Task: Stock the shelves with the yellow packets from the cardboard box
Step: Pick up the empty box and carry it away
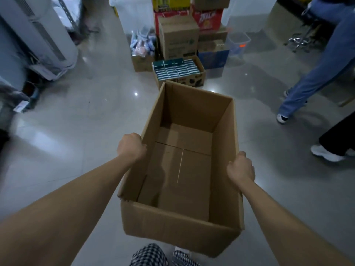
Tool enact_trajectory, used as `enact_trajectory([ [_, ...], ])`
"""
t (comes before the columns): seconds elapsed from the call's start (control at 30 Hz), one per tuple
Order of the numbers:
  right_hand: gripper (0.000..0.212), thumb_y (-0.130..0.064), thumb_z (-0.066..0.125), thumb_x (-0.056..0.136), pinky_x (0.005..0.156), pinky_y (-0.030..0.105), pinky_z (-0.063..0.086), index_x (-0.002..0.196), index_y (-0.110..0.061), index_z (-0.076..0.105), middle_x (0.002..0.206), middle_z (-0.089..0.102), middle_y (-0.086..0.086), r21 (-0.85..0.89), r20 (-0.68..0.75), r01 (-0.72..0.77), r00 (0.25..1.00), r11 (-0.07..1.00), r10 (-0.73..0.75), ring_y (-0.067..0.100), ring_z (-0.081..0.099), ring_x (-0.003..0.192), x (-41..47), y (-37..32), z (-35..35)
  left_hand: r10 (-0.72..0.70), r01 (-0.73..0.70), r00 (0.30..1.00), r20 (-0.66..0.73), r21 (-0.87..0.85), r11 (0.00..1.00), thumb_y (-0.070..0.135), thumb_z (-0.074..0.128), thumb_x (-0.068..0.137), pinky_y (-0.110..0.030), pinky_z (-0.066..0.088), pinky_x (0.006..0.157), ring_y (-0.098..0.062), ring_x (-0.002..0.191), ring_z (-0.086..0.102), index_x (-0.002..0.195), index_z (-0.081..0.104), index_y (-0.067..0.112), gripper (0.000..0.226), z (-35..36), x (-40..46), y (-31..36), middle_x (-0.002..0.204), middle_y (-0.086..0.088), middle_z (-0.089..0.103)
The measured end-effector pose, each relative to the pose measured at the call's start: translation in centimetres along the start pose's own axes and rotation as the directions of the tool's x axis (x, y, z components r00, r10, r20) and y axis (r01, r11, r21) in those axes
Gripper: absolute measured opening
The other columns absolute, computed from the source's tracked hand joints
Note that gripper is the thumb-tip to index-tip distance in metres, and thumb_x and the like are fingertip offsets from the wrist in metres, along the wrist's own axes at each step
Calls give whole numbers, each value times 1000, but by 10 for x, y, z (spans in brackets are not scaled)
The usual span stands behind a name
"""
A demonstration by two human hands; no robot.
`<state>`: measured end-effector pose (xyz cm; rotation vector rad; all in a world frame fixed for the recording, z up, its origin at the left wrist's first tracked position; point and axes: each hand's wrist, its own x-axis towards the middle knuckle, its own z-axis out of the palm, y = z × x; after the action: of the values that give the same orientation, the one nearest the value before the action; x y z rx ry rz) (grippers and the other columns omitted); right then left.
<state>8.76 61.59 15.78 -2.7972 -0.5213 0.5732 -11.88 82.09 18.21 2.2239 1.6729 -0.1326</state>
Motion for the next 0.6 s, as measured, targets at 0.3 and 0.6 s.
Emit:
enact_trajectory([
  [0.3,34,-7,46,93,69,33,42,126,-1,41,116,58,20,-53,32,54,998,997,-52,37,59,101,89,-85,-5,-32,33,999,-8,8,999,25,54,95,-30,42,65,-23,77,52,103,61,1,26,-14,104,13,86,-9,54],
  [0.6,32,-8,47,93,66,32,42,124,0,41,111,57,19,-32,33,14,999,999,-13,35,59,96,176,-200,-4,58,-60,997,42,40,997,26,53,95,-36,47,75,-34,98,61,105,60,-1,30,-56,266,25,104,-18,62],
])
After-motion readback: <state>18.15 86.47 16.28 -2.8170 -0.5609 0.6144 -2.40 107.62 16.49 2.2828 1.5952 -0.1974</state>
